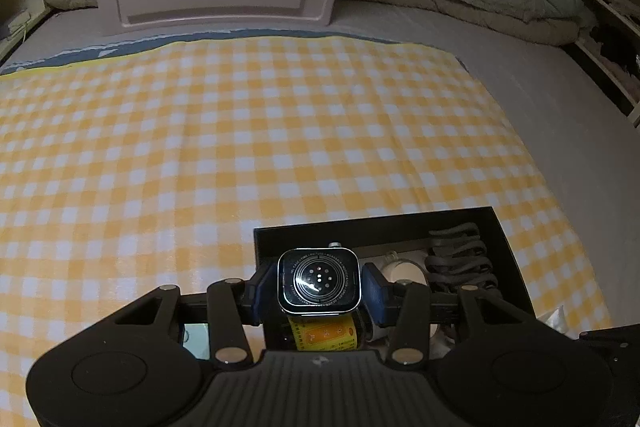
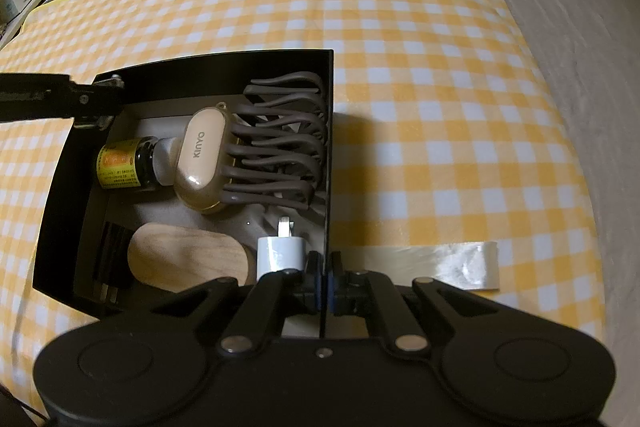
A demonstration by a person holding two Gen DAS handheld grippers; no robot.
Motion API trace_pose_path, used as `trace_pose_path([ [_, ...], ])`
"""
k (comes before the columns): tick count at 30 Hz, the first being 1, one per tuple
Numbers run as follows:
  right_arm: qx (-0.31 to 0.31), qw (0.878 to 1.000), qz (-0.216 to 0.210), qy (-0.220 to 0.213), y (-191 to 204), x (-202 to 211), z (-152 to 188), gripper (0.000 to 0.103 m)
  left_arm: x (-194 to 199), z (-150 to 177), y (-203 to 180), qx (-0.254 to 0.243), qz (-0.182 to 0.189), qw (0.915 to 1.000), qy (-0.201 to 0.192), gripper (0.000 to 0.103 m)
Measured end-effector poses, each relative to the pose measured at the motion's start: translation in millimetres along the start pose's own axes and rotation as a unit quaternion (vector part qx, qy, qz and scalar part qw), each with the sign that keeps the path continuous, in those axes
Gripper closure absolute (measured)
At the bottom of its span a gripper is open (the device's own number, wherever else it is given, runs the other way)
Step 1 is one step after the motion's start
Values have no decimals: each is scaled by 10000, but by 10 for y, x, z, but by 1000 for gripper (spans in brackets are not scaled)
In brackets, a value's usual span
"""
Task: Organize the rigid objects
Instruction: 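Lift the smartwatch with the left tool and carry it over the box, then lower the smartwatch into the box and open the left tool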
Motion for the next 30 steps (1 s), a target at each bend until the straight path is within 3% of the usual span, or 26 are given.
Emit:
trace_pose_path([
  [17,-6,10000,-2,2,7,-8,-5,99,-174,23,8,7,63,9998,191,54],
  [22,-9,10000,7,5,7,-6,-5,99,-156,33,-22,-16,157,9997,171,42],
  [30,-4,10000,13,3,9,-9,-4,99,-97,36,-38,-115,172,9997,119,40],
])
Point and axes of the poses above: each gripper's, at about its wrist camera, not at the fingertips, and x roughly against the way its jaws point, y to its left, z to its underside, the point moved 6 cm from there along -x, roughly the way its jaws point, and after that the axes turned 12 degrees about -z, right-handed, at the moved point
